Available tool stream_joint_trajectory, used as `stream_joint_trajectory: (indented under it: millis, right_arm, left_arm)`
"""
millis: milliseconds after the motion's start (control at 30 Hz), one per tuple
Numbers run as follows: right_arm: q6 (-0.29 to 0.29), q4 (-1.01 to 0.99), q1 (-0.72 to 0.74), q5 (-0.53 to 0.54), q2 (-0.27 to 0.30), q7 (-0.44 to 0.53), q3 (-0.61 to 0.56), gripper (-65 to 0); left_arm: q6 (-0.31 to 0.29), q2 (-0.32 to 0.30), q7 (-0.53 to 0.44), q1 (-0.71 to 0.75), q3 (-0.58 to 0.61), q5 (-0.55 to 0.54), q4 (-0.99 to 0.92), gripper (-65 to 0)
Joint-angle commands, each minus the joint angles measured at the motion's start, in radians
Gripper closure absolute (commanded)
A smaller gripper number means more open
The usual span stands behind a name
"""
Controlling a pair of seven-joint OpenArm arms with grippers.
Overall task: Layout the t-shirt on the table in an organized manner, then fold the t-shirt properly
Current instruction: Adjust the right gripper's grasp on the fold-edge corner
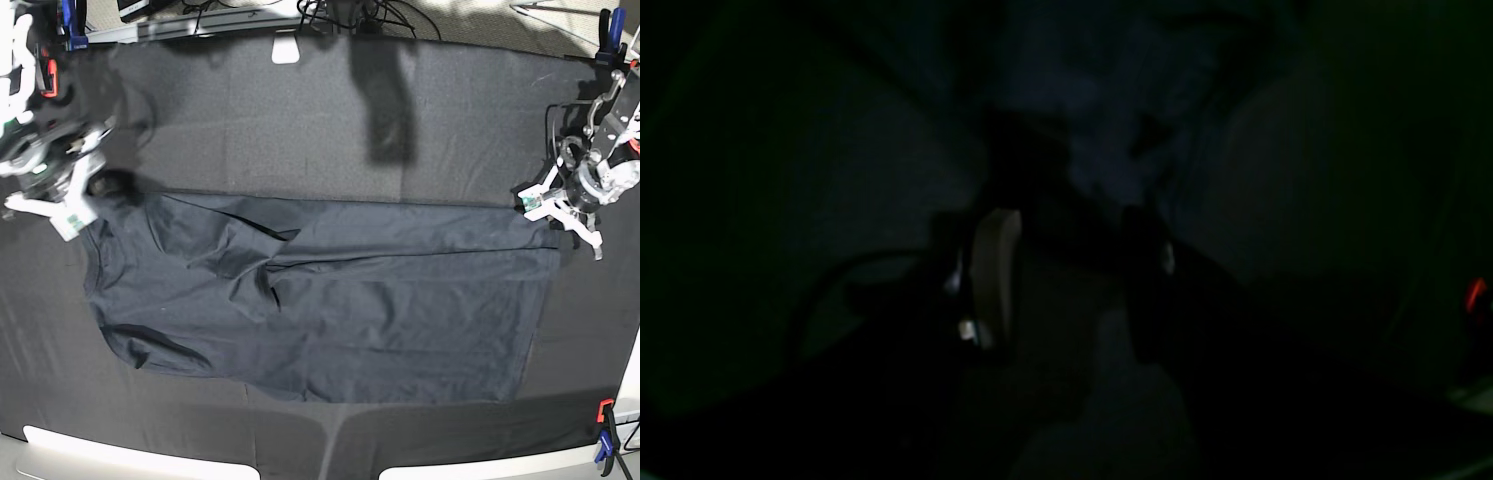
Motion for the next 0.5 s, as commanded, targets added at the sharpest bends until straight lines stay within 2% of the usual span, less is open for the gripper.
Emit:
stream_joint_trajectory:
  millis: [0,67,167,200,333,467]
  right_arm:
    - [0.012,0.016,-0.008,-0.039,0.018,0.029,-0.013,-24.1]
    - [0.012,0.016,-0.032,-0.151,0.018,0.063,-0.058,-24.1]
    - [-0.121,0.016,-0.056,-0.253,0.018,0.084,-0.105,-24.1]
    - [-0.149,0.016,-0.061,-0.274,0.018,0.085,-0.122,-24.1]
    - [-0.204,0.015,-0.076,-0.375,0.018,0.08,-0.197,-24.1]
    - [-0.359,0.015,-0.076,-0.466,0.018,0.076,-0.25,-24.1]
  left_arm:
    - [0.0,-0.014,-0.008,-0.011,-0.008,0.002,0.006,0.0]
    - [0.0,-0.014,-0.008,-0.011,-0.008,0.002,0.006,0.0]
    - [0.0,-0.014,-0.008,-0.011,-0.009,0.002,0.006,0.0]
    - [0.0,-0.014,-0.008,-0.011,-0.009,0.002,0.006,0.0]
    - [0.0,-0.014,0.0,-0.011,-0.009,0.002,0.006,0.0]
    - [0.0,-0.014,0.022,-0.011,-0.009,0.002,0.006,0.0]
